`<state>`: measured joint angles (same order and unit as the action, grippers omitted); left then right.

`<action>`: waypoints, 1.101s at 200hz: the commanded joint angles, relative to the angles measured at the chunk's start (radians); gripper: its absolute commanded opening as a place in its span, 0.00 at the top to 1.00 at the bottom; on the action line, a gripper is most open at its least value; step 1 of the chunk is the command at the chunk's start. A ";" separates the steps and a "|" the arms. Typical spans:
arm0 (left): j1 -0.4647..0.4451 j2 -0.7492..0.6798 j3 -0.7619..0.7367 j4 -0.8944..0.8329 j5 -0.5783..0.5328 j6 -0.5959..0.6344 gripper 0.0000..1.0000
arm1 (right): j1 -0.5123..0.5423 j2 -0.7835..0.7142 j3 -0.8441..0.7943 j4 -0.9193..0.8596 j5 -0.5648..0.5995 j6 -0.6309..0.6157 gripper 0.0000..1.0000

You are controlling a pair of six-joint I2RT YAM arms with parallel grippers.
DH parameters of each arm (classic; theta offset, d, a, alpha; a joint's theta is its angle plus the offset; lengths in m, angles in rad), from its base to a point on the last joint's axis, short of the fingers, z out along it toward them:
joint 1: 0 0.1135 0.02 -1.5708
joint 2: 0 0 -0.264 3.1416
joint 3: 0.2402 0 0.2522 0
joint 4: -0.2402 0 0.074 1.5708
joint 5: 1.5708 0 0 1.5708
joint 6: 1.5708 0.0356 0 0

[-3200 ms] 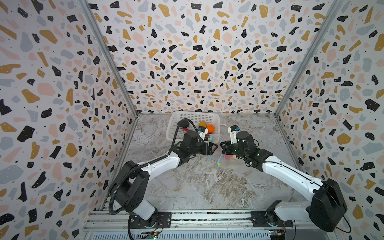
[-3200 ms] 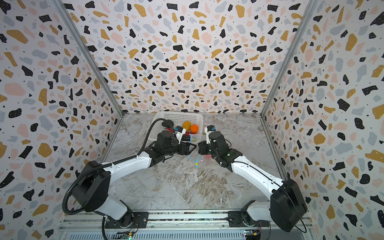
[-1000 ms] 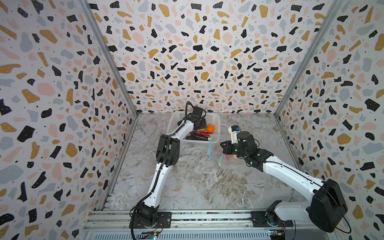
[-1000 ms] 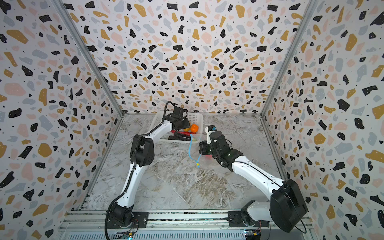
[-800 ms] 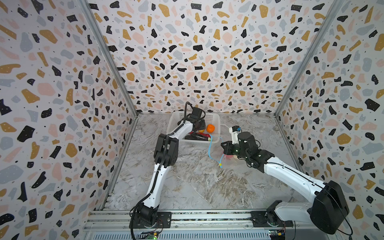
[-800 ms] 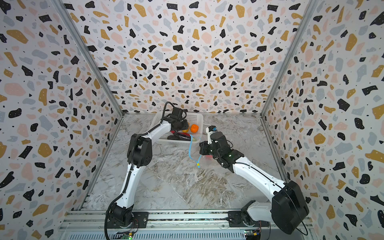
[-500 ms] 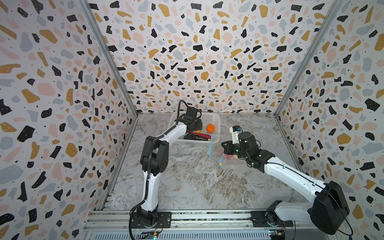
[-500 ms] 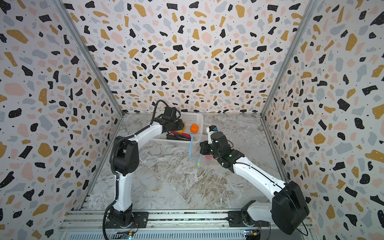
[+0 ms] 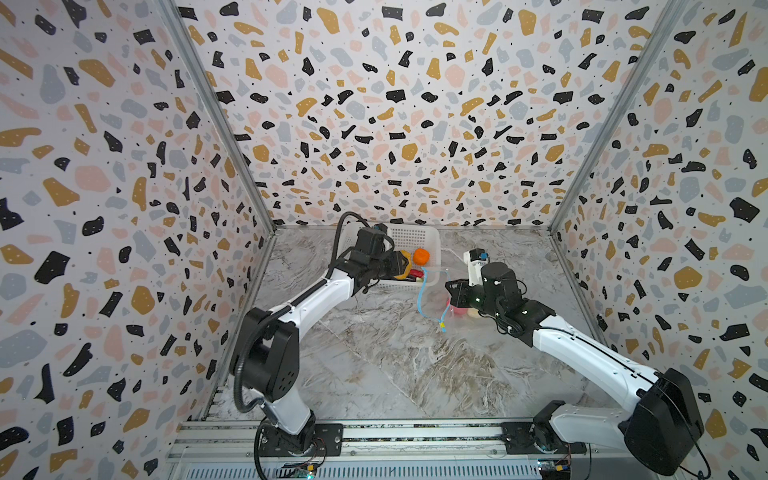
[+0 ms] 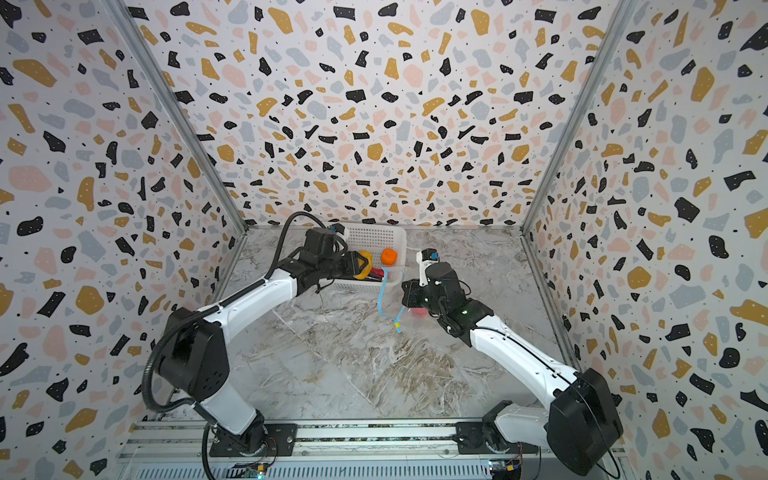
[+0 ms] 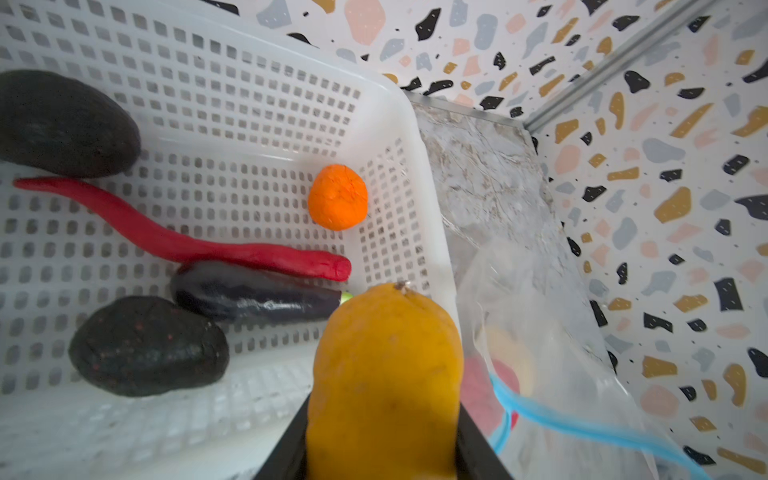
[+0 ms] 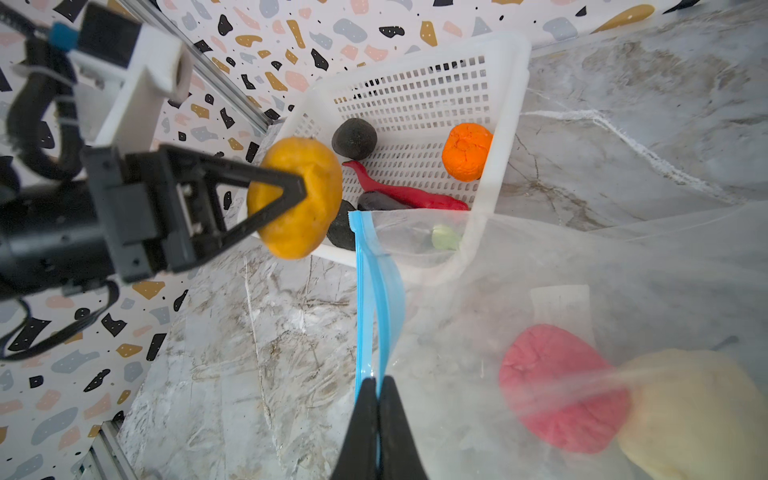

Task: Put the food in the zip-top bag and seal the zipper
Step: 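Carry the yellow mango with the left gripper into the bag opening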

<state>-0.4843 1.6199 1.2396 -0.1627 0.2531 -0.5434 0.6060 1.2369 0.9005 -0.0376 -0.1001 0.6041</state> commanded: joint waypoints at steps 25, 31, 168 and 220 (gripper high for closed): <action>-0.060 -0.182 -0.202 0.175 0.070 0.018 0.55 | -0.003 -0.027 -0.006 0.016 -0.006 0.012 1.00; -0.070 -0.193 -0.218 0.199 0.083 0.017 0.55 | -0.004 -0.027 -0.009 0.017 -0.006 0.015 1.00; -0.188 -0.128 -0.223 0.284 0.112 0.036 0.54 | 0.009 -0.024 0.009 -0.009 -0.005 0.016 1.00; -0.195 -0.088 -0.212 0.287 0.098 0.044 0.52 | 0.012 -0.024 0.012 -0.013 -0.003 0.014 1.00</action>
<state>-0.6708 1.5257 1.0180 0.0860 0.3573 -0.5220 0.6132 1.2247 0.8917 -0.0452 -0.1043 0.6220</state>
